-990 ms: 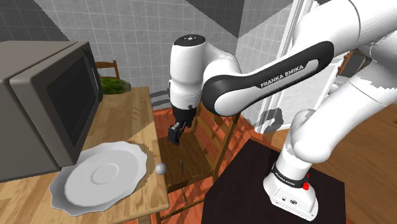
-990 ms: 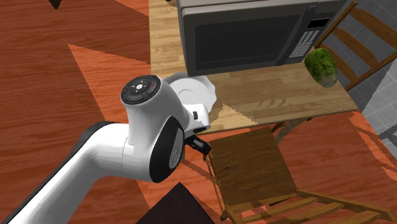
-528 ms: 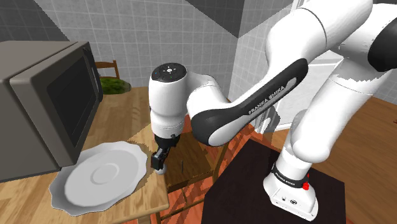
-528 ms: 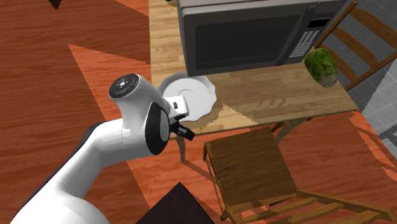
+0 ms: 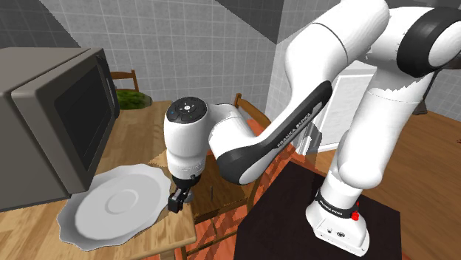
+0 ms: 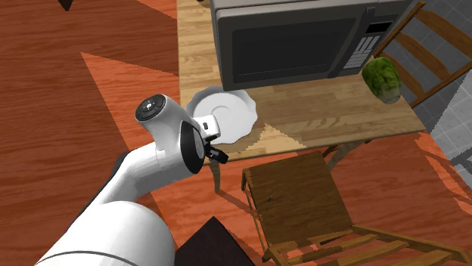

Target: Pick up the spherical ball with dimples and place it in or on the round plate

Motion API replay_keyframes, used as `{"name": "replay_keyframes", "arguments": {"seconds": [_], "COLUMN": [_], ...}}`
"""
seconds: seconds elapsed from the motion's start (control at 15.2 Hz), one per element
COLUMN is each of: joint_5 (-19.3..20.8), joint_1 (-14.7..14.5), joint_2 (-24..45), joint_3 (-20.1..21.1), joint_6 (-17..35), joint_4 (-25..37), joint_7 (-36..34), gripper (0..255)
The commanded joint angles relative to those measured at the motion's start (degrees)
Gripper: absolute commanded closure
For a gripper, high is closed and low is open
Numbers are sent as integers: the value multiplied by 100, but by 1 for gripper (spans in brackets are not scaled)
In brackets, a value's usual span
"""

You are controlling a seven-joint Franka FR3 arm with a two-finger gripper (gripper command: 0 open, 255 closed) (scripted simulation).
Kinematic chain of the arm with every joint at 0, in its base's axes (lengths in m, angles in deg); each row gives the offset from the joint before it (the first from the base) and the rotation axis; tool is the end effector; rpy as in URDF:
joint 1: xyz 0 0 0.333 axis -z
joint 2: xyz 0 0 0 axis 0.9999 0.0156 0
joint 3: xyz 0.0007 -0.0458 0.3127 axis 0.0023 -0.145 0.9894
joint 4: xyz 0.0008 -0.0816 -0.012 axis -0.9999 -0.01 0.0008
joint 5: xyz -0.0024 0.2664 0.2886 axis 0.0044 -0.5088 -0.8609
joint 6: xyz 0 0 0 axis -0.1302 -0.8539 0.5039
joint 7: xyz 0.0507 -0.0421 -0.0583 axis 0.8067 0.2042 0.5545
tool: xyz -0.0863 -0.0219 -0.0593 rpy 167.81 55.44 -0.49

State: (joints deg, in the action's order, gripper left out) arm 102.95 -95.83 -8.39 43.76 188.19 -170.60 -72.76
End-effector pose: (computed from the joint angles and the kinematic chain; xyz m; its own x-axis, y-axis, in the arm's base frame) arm 0.3353 0.3924 0.3523 0.9133 0.3636 0.1837 0.3287 -0.9241 0.1948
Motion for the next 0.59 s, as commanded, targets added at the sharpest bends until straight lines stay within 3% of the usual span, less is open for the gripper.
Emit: {"name": "replay_keyframes", "arguments": {"seconds": [0.0,0.53], "joint_5": [197,250], "joint_1": [16,16], "joint_2": [155,197], "joint_3": [-16,-26], "joint_6": [119,148], "joint_4": [-30,-37], "joint_7": [-135,-171], "gripper": [0,0]}}
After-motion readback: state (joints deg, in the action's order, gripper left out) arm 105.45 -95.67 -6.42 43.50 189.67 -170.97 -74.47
